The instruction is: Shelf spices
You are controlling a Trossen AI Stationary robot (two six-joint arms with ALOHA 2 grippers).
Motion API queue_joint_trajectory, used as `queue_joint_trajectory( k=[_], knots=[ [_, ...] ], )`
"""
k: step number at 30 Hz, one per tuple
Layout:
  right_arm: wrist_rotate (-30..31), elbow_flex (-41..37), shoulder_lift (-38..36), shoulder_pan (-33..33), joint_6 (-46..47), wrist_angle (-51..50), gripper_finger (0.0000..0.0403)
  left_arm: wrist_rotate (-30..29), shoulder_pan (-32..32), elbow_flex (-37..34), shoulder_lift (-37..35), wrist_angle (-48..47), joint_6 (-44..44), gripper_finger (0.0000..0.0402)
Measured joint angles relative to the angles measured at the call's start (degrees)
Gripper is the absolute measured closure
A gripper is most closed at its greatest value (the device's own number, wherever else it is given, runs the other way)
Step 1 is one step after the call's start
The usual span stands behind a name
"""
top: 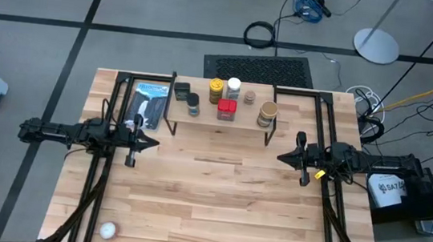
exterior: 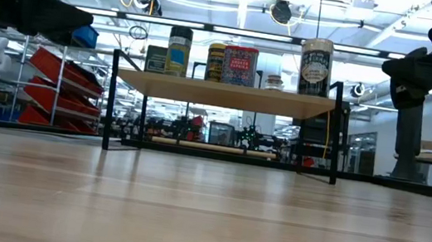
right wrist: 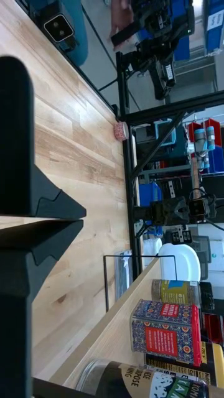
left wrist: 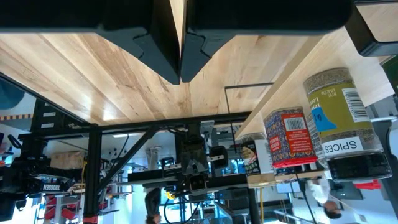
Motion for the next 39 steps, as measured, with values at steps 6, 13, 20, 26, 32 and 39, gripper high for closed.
queue_joint_trajectory(
  k=[6, 13, 20, 26, 32, 39],
  knots=[
    [0.0, 0.0, 0.0, 0.0, 0.0, 0.0, 0.0403, 0.0, 0.0, 0.0, 0.0, 0.0, 0.0, 0.0379],
    [0.0, 0.0, 0.0, 0.0, -0.9, 0.0, 0.0403, 0.0, 0.0, 0.0, 0.0, 0.0, 0.0, 0.0379],
    [0.0, 0.0, 0.0, 0.0, -1.0, 0.0, 0.0403, 0.0, 0.0, 0.0, 0.0, 0.0, 0.0, 0.0379],
    [0.0, 0.0, 0.0, 0.0, -1.0, 0.0, 0.0403, 0.0, 0.0, 0.0, 0.0, 0.0, 0.0, 0.0379],
    [0.0, 0.0, 0.0, 0.0, -1.1, 0.0, 0.0403, 0.0, 0.0, 0.0, 0.0, 0.0, 0.0, 0.0379],
    [0.0, 0.0, 0.0, 0.0, -0.6, 0.1, 0.0403, 0.0, 0.0, 0.0, 0.0, 0.0, 0.0, 0.0379]
  ],
)
